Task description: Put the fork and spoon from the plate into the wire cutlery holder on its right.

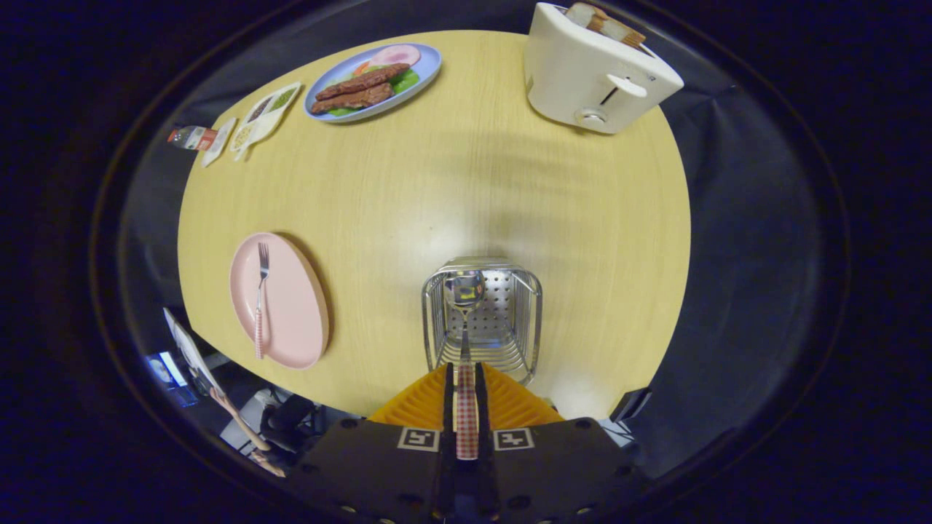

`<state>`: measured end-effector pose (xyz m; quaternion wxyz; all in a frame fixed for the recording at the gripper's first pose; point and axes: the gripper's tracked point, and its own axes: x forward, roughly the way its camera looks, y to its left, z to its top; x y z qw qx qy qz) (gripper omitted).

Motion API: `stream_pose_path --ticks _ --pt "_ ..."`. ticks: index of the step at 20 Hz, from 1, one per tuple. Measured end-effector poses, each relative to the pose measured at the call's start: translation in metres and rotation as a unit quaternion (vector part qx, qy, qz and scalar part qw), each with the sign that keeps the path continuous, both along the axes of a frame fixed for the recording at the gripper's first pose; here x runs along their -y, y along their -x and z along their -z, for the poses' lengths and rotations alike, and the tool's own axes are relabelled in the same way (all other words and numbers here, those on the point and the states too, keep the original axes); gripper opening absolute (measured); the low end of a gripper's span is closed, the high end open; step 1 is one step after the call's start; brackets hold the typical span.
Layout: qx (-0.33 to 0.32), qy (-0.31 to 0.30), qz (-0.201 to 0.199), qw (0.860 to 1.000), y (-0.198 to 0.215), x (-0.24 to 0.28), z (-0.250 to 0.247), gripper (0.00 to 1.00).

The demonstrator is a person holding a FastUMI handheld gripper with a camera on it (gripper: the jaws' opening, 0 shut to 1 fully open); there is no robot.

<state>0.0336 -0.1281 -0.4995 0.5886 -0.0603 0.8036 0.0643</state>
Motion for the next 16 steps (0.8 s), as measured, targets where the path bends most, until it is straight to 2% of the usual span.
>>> stream_pose_path --ticks 1,5,8,11,16 --pt "0.017 -0.008 0.001 1.000 -0.004 -0.005 -0.005 0.24" --pt "0.091 -0.020 -0.012 0.996 -0.018 -0.025 -0.029 0.54" --pt "0.127 -0.032 -0.019 0.991 -0.017 -0.055 -0.046 0.63" --pt "0.157 -0.054 -0.029 0.986 -0.009 -0.097 -0.052 0.79" --pt "0.218 -0.097 -0.013 0.971 0.012 -0.171 -0.042 0.90"
